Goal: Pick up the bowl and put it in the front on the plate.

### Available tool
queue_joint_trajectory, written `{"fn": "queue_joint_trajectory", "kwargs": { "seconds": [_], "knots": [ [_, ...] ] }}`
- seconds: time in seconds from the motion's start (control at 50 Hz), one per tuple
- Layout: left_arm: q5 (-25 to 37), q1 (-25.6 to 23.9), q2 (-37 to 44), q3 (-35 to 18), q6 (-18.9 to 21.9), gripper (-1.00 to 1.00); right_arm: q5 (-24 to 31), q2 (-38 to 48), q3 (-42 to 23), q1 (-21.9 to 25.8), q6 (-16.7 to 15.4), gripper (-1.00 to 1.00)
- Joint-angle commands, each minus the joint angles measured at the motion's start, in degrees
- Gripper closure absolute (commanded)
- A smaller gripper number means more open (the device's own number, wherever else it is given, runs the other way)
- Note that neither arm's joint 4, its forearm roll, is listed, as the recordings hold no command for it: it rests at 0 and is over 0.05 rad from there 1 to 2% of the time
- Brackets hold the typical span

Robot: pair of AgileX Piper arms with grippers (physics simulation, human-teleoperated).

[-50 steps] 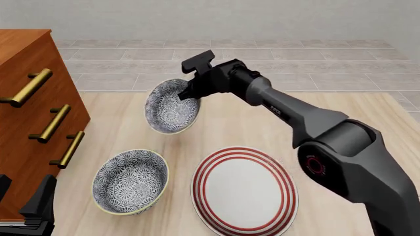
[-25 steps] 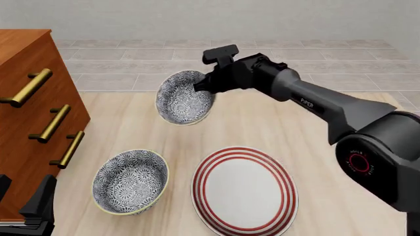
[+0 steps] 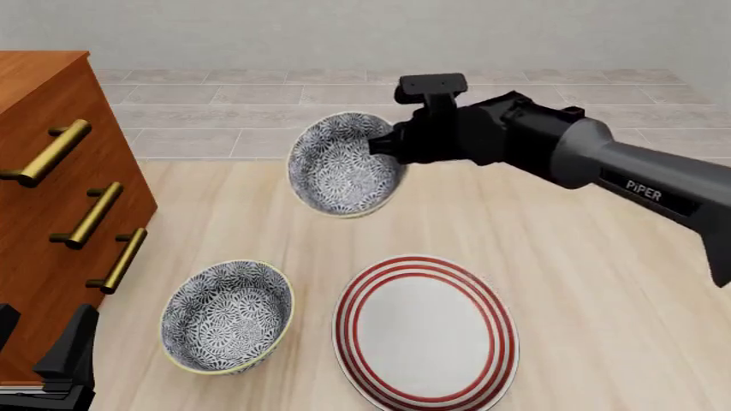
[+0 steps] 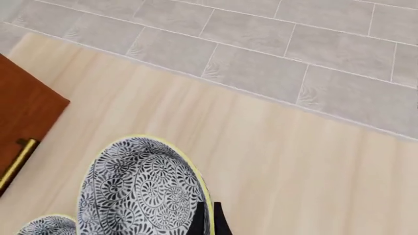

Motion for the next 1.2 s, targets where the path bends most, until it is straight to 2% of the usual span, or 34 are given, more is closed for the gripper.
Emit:
{"fn": "queue_joint_trajectory", "kwargs": {
  "seconds": [0.02, 0.04, 0.08, 0.34, 0.42, 0.56, 0.72, 1.2],
  "knots": [
    [0.0, 0.0, 0.0, 0.0, 0.0, -1.00, -2.0, -7.7, 8.1, -1.0, 2.8, 1.00],
    [0.0, 0.0, 0.0, 0.0, 0.0, -1.00, -2.0, -7.7, 8.1, -1.0, 2.8, 1.00],
    [0.0, 0.0, 0.0, 0.0, 0.0, -1.00, -2.4, -9.8, 10.6, -1.1, 4.8, 1.00],
    [0.0, 0.0, 0.0, 0.0, 0.0, -1.00, -3.3, -16.9, 18.7, -2.0, 7.7, 1.00],
    [0.0, 0.0, 0.0, 0.0, 0.0, -1.00, -3.0, -19.7, 21.1, -1.9, 10.5, 1.00],
    [0.0, 0.0, 0.0, 0.0, 0.0, -1.00, -2.1, -22.7, 24.0, -1.8, 11.1, 1.00],
    [0.0, 0.0, 0.0, 0.0, 0.0, -1.00, -1.6, -26.5, 28.4, -2.8, 13.1, 1.00],
    [0.0, 0.0, 0.0, 0.0, 0.0, -1.00, -3.5, -35.2, 40.5, -3.5, 17.6, 1.00]
  ]
}}
